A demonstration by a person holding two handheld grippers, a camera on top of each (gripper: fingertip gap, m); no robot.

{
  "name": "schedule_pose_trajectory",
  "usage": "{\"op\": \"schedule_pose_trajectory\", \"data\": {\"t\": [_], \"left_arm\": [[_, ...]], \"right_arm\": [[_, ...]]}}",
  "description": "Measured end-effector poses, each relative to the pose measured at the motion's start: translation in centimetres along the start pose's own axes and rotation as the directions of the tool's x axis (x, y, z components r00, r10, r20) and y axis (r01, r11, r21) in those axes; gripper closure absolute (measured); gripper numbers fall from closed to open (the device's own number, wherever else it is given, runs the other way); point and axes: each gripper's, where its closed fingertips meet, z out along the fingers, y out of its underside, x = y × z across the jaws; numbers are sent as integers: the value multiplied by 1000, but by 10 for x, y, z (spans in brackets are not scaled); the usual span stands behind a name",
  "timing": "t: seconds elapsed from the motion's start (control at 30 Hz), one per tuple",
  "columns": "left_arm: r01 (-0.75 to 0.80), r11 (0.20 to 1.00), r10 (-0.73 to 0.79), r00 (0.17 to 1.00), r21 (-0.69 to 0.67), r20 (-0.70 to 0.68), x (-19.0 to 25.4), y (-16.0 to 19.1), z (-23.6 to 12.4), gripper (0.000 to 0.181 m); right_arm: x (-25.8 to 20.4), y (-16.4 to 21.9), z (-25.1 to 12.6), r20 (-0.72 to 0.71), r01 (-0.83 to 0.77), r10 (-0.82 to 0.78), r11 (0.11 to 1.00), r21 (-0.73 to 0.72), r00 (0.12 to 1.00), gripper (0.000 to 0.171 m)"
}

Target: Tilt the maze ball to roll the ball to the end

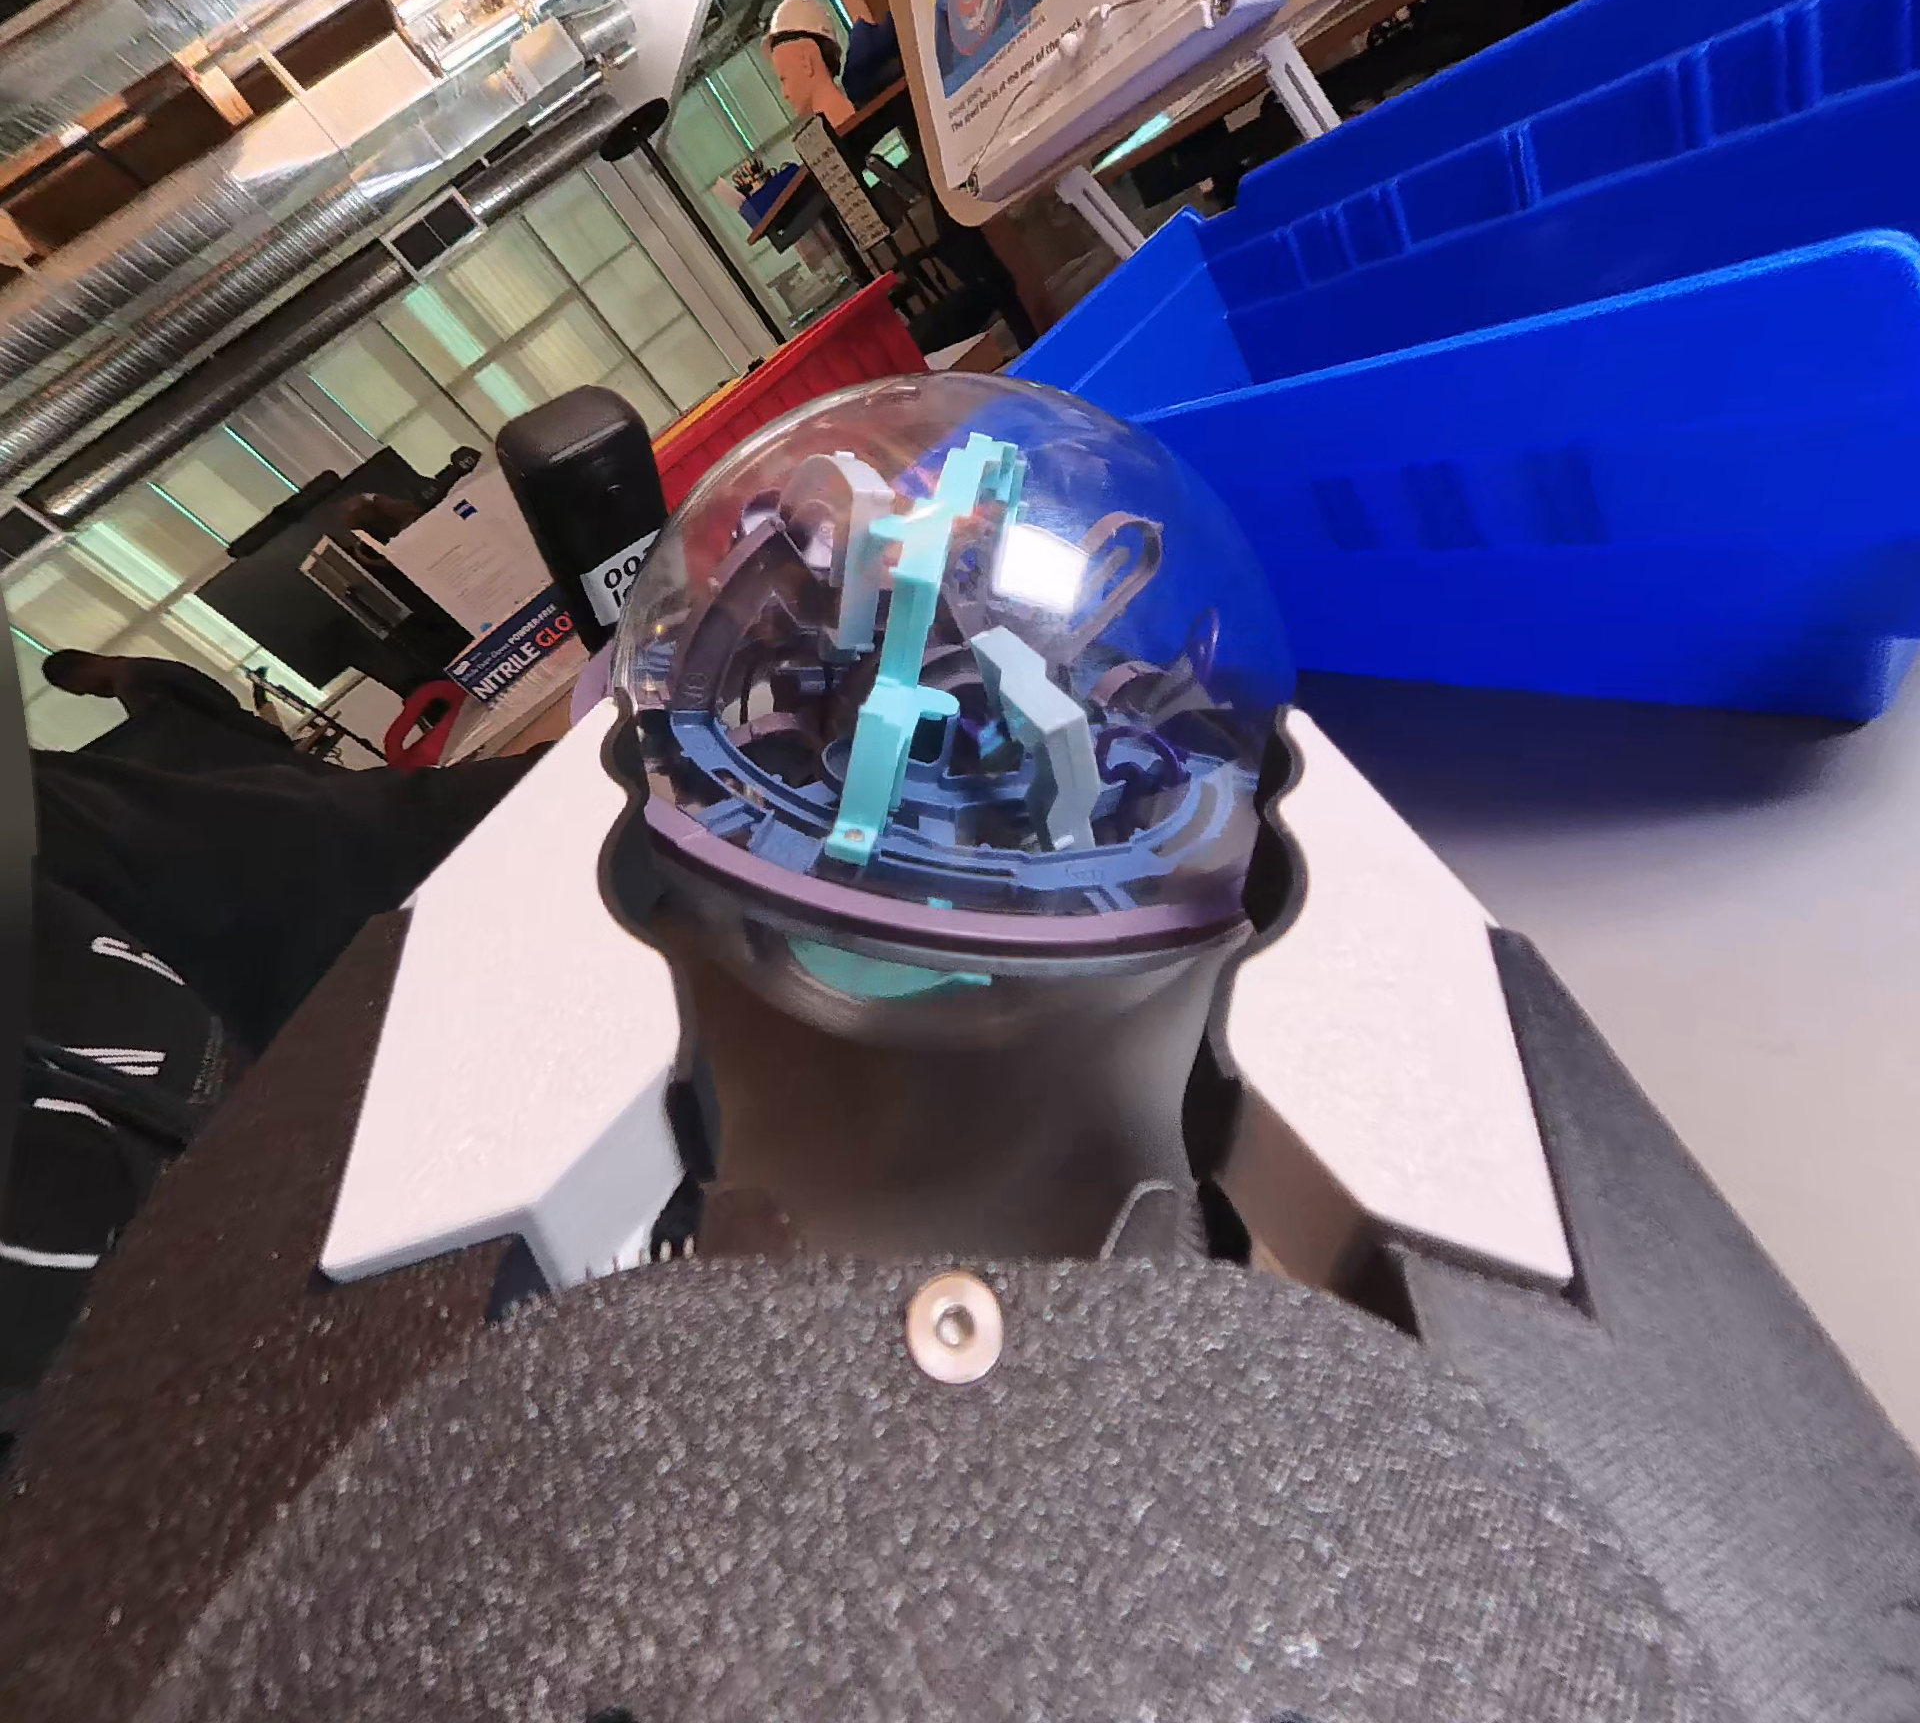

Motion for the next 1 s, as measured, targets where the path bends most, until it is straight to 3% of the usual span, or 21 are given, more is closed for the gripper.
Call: {"op": "schedule_pose_trajectory", "data": {"t": [0.33, 0.47, 0.77, 1.0], "left_arm": [[41, 996, -44, 998, -80, -35, 6, 12, 4, 52], [39, 990, -47, 997, -137, -54, 10, 21, 6, 64], [34, 990, -45, 996, -138, -74, 5, 21, 1, 52], [28, 995, -34, 997, -94, -68, 4, 15, 1, 49]], "right_arm": [[-4, -5, 1, -23, 47, -46, 999, 12, 999, 56], [-4, -9, 0, -19, 23, -23, 999, 27, 1000, 56], [-12, -9, -1, -27, 125, -125, 992, 9, 992, 60], [-8, -9, -2, -26, 99, -99, 995, 22, 995, 61]]}}
